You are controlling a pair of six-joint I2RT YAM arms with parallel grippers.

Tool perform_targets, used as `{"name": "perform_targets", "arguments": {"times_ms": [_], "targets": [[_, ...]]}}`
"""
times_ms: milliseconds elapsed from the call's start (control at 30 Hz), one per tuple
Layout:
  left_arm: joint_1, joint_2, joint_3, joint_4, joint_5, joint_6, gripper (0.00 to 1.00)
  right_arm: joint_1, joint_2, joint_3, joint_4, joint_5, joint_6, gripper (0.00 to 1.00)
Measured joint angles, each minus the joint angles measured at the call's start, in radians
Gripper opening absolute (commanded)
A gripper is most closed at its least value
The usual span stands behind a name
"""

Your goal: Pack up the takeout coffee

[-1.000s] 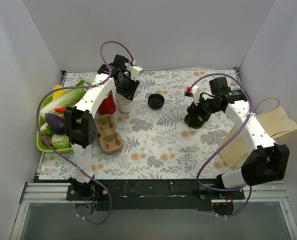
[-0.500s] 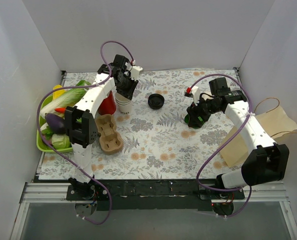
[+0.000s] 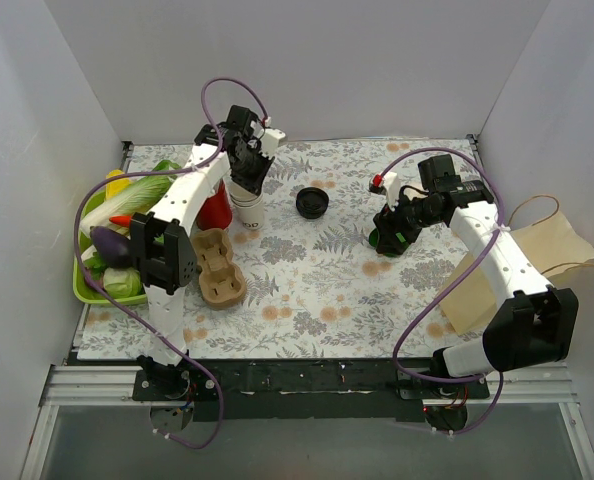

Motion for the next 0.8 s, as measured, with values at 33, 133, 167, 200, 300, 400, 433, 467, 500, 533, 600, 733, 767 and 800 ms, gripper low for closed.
{"name": "perform_targets", "arguments": {"times_ms": [33,133,167,200,300,400,433,467,500,533,600,733,767,800], "targets": [[0.0,0.0,0.005,-0.003,-0.007,0.005,0.0,0.0,0.0,0.0,0.0,0.001,0.001,0.71],[-0.001,0.0,0.021,-0.018,-0.037,0.026,0.0,0.0,0.0,0.0,0.001,0.001,0.003,0.71],[-0.002,0.0,0.026,-0.023,-0.048,0.034,0.0,0.0,0.0,0.0,0.001,0.001,0.003,0.71],[-0.003,0.0,0.029,-0.024,-0.06,0.044,0.0,0.0,0.0,0.0,0.001,0.001,0.005,0.71],[-0.011,-0.019,-0.008,-0.005,-0.099,0.08,0.0,0.0,0.0,0.0,0.005,0.0,0.016,0.71],[-0.026,-0.069,-0.109,0.045,-0.13,0.115,0.0,0.0,0.006,0.004,0.008,-0.004,0.035,0.71],[-0.033,-0.095,-0.154,0.065,-0.146,0.131,0.0,0.0,0.013,0.011,0.008,-0.007,0.045,0.71],[-0.041,-0.123,-0.196,0.084,-0.162,0.146,0.0,0.0,0.023,0.023,0.01,-0.01,0.056,0.71],[-0.047,-0.148,-0.233,0.103,-0.176,0.158,0.0,0.0,0.035,0.037,0.015,-0.014,0.071,0.71],[-0.051,-0.166,-0.257,0.114,-0.185,0.166,0.0,0.0,0.046,0.05,0.019,-0.016,0.08,0.71],[-0.06,-0.196,-0.283,0.13,-0.198,0.179,0.0,0.0,0.074,0.088,0.041,-0.024,0.12,0.72],[-0.066,-0.223,-0.265,0.157,-0.201,0.182,0.0,0.001,0.126,0.168,0.115,-0.062,0.246,0.72],[-0.066,-0.226,-0.258,0.162,-0.203,0.182,0.0,0.001,0.138,0.185,0.134,-0.071,0.27,0.72],[-0.066,-0.231,-0.254,0.173,-0.206,0.185,0.0,0.002,0.156,0.206,0.147,-0.08,0.306,0.72]]}}
